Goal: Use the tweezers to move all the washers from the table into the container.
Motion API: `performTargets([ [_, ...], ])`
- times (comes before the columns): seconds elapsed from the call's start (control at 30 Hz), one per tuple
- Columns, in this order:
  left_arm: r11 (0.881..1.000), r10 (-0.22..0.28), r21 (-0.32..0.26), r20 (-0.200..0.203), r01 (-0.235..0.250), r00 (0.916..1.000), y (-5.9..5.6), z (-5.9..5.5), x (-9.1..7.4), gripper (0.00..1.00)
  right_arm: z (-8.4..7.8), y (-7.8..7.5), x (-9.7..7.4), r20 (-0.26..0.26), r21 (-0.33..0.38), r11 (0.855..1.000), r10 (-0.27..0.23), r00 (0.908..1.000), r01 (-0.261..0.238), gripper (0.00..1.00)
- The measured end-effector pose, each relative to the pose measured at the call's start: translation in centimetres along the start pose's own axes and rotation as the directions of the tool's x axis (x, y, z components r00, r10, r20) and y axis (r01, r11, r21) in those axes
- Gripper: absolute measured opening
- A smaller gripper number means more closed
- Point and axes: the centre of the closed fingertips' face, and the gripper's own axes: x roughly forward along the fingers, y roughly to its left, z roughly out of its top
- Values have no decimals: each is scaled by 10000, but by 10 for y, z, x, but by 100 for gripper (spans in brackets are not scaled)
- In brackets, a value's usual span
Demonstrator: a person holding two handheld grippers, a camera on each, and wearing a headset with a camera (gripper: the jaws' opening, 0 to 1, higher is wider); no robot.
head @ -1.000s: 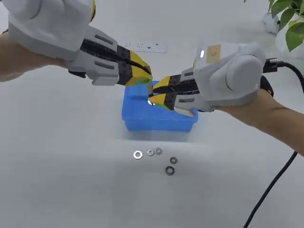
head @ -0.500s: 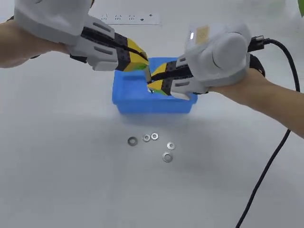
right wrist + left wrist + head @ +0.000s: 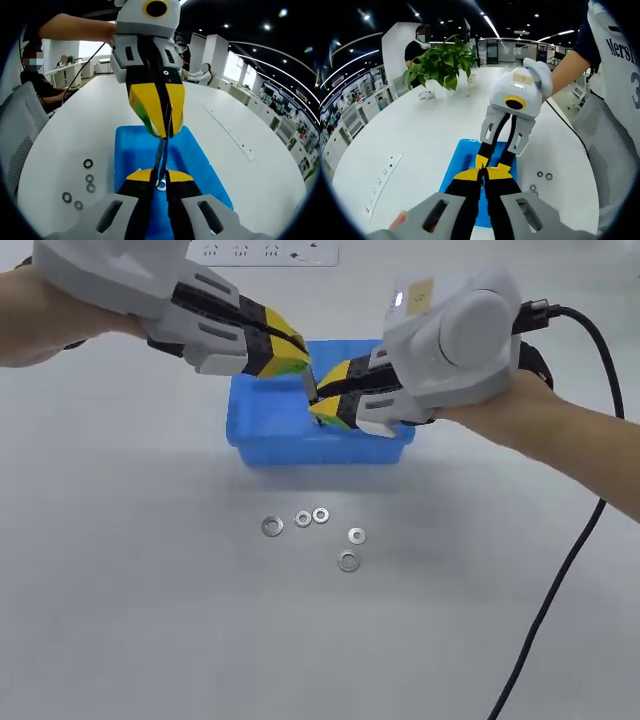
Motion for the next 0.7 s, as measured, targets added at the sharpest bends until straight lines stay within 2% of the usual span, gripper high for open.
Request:
performTargets([
  [0.03,9998,-201,-29,-51,201,9998,-6,1,-1,6,1,0,0,1,-60,10000,-7,10000,7,11],
  [0.1,9993,-269,240,-134,272,9995,-10,3,-4,6,7,1,-3,78,-349,9994,-78,9999,81,11],
  [0.2,9990,-299,317,-156,304,9994,-10,6,-7,6,18,3,-8,248,-429,9990,-70,9997,81,12],
  [0.43,9961,-265,845,-88,272,9996,-23,24,-21,6,32,3,-16,433,-791,9966,-179,9989,213,11],
  [0.57,9941,-241,1058,-45,245,9997,-32,33,-29,6,42,11,-27,548,-948,9952,-193,9983,245,11],
  [0.6,9916,-209,1277,-38,212,9998,-36,36,-31,6,43,11,-29,572,-990,9948,-201,9982,257,11],
  [0.63,9828,-97,1846,-33,101,9999,-39,41,-34,6,44,11,-32,572,-1065,9938,-256,9980,316,11],
  [0.7,9781,-253,2067,-54,258,9997,-53,47,-38,6,49,17,-39,594,-1167,9926,-270,9979,338,11],
])
